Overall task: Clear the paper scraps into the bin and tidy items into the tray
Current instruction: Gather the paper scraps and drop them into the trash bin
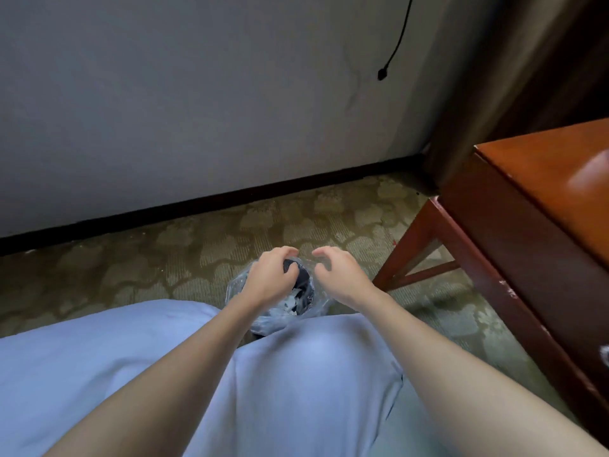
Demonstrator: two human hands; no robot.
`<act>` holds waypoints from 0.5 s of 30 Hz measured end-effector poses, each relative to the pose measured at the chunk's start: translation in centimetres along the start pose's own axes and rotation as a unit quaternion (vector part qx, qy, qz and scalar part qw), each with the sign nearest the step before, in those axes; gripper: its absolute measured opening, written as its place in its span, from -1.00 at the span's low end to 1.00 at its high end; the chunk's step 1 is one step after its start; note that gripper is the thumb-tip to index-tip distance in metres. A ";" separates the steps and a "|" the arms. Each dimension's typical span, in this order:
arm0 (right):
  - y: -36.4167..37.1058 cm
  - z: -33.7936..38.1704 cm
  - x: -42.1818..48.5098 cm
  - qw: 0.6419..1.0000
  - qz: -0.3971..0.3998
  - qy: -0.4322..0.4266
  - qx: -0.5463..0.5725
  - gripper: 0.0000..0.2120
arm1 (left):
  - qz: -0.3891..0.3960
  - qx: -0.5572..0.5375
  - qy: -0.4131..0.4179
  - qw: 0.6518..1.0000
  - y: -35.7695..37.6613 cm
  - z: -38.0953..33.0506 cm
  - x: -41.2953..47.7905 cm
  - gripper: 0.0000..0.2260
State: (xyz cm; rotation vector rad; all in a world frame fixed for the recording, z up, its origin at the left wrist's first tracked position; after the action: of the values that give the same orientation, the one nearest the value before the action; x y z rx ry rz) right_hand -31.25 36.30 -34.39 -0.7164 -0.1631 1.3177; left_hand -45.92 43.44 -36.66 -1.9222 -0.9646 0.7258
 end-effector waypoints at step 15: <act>-11.4 3.8 -13.5 0.990 -0.106 -0.068 -0.062 -0.55 | -0.082 0.097 0.162 0.979 -7.0 -12.1 -5.8 -0.67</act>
State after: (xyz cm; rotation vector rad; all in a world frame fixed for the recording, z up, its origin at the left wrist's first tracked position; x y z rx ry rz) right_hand -27.42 24.52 -21.24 -0.6939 -0.4221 1.1594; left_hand -42.17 35.87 -24.07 -1.7003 -0.8039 0.3803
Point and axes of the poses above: each hand's wrist, its own x-axis towards the middle knuckle, its own y-axis out of the palm, z = x × y, the point moved 1 cm from there along x, towards the middle knuckle, and after that the axes turned 12 degrees about x, right-handed, at the moved point
